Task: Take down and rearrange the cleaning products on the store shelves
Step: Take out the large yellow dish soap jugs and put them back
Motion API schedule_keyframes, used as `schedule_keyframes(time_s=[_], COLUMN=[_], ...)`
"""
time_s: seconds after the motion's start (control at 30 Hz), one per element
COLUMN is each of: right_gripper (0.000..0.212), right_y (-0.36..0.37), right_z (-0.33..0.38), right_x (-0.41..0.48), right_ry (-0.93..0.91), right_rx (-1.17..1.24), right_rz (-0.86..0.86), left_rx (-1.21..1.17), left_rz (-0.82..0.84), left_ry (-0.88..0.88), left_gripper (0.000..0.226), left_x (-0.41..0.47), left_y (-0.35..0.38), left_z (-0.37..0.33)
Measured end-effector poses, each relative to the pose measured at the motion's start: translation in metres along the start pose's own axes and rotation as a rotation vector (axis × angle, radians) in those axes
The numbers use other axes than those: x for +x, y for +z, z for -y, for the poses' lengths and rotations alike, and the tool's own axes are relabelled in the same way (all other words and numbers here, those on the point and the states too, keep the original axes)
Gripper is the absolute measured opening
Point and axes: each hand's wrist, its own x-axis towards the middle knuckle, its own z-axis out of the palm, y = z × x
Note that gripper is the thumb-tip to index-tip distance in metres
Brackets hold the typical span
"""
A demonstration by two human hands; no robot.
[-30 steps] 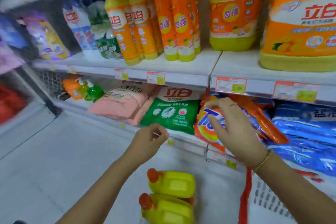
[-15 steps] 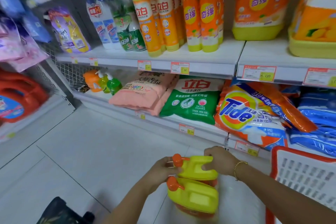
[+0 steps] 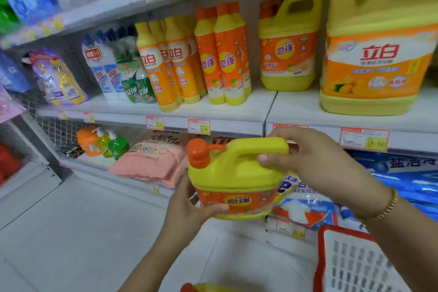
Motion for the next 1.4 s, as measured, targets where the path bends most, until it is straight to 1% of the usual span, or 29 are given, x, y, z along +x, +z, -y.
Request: schedule_keyframes(time_s=[0.07, 0.13, 0.2, 0.27, 0.33, 0.4, 0.47, 0.57, 0.63, 0.7, 0.77, 0.83, 0.93, 1.0, 1.07, 1.2, 1.23, 1.33, 1.37, 1.4], right_gripper=[0.011, 0.021, 0.033, 0.046, 0.058, 0.06, 0.052, 0.033, 0.022, 0.012, 0.005, 0.004, 0.021, 0.026, 0.028, 0.023, 0.022, 0.021, 0.02, 0.02], right_y=[-0.024, -0.044, -0.059, -0.069, -0.074, -0.075, -0.077, -0.085, -0.093, -0.101, -0.106, -0.108, -0.106, -0.105, -0.104, -0.105, -0.105, -0.104, -0.104, -0.104], right_z=[0.023, 0.035, 0.04, 0.035, 0.018, -0.007, -0.036, -0.068, -0.082, -0.096, -0.111, -0.123, -0.13, -0.131, -0.131, -0.136, -0.136, -0.138, -0.139, -0.14], right_x=[-0.003, 0.001, 0.008, 0.016, 0.025, 0.032, 0.036, 0.036, 0.034, 0.031, 0.03, 0.029, 0.031, 0.032, 0.032, 0.033, 0.034, 0.033, 0.033, 0.034], right_ry=[-0.117, -0.272, -0.413, -0.496, -0.475, -0.38, -0.288, -0.205, -0.161, -0.123, -0.107, -0.17, -0.258, -0.258, -0.251, -0.3, -0.307, -0.309, -0.312, -0.318], right_rx=[0.227, 0.387, 0.457, 0.462, 0.354, 0.133, -0.108, -0.453, -0.561, -0.644, -0.714, -0.784, -0.832, -0.823, -0.816, -0.834, -0.839, -0.857, -0.859, -0.86], right_rz=[-0.106, -0.214, -0.307, -0.362, -0.432, -0.514, -0.566, -0.629, -0.666, -0.701, -0.75, -0.823, -0.879, -0.901, -0.909, -0.91, -0.909, -0.912, -0.912, -0.91], left_rx=[0.011, 0.016, -0.014, -0.017, -0.021, -0.041, -0.047, -0.048, -0.045, -0.051, -0.054, -0.096, -0.128, -0.12, -0.114, -0.14, -0.127, -0.052, -0.044, -0.045], left_rz=[-0.012, -0.027, -0.042, -0.043, -0.037, -0.024, -0.009, 0.002, 0.004, 0.006, 0.009, 0.026, 0.12, 0.161, 0.166, 0.165, 0.166, 0.175, 0.171, 0.175], left_ry=[0.155, 0.264, 0.335, 0.387, 0.423, 0.432, 0.428, 0.401, 0.362, 0.31, 0.264, 0.207, 0.146, 0.143, 0.149, 0.173, 0.176, 0.174, 0.162, 0.149], left_gripper=[0.078, 0.072, 0.067, 0.065, 0.066, 0.069, 0.069, 0.067, 0.07, 0.078, 0.082, 0.079, 0.067, 0.065, 0.067, 0.064, 0.069, 0.104, 0.108, 0.106], left_x=[0.021, 0.04, 0.06, 0.08, 0.101, 0.12, 0.136, 0.156, 0.167, 0.179, 0.194, 0.207, 0.232, 0.248, 0.259, 0.272, 0.272, 0.267, 0.267, 0.267], left_y=[0.002, 0.009, 0.02, 0.034, 0.047, 0.06, 0.072, 0.084, 0.089, 0.092, 0.094, 0.095, 0.099, 0.101, 0.104, 0.115, 0.12, 0.137, 0.141, 0.143], left_z=[-0.045, -0.082, -0.108, -0.129, -0.143, -0.152, -0.155, -0.149, -0.14, -0.129, -0.12, -0.116, -0.114, -0.111, -0.108, -0.104, -0.103, -0.092, -0.088, -0.086])
